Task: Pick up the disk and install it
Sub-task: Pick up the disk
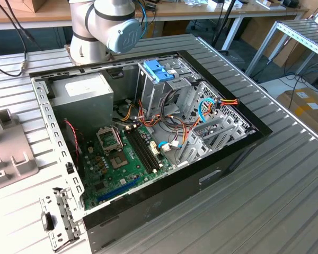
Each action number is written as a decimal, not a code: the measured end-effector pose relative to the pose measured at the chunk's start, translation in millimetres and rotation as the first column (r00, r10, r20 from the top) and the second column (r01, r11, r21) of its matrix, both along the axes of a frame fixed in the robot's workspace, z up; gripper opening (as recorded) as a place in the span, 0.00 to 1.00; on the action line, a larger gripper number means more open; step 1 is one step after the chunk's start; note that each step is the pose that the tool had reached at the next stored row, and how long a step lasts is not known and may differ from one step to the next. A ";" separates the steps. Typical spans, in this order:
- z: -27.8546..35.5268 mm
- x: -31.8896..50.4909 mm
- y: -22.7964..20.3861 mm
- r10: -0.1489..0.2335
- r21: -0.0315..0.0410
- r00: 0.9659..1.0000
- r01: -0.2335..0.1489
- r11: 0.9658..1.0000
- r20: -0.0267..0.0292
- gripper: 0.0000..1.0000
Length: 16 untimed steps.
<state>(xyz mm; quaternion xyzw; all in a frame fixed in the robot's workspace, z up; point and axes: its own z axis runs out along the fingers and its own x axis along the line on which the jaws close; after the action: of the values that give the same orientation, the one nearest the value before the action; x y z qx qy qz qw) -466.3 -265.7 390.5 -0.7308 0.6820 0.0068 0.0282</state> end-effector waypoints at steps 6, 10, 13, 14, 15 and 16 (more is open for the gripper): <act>6.0 0.0 0.0 0.000 0.001 1.000 0.000 1.000 0.000 0.37; 10.4 0.0 0.0 0.000 0.002 1.000 0.000 1.000 0.000 0.37; 15.2 0.0 0.0 0.000 0.002 1.000 0.000 1.000 0.000 0.37; 16.8 0.0 0.0 0.000 0.002 1.000 0.000 1.000 0.000 0.37; 18.6 0.0 0.0 0.000 0.002 1.000 0.000 1.000 0.000 0.37; 19.9 0.0 0.0 0.000 0.003 1.000 0.000 1.000 0.000 0.37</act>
<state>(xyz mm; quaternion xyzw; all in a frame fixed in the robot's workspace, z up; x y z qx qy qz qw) -466.3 -265.7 410.4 -0.7308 0.6820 0.0077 0.0291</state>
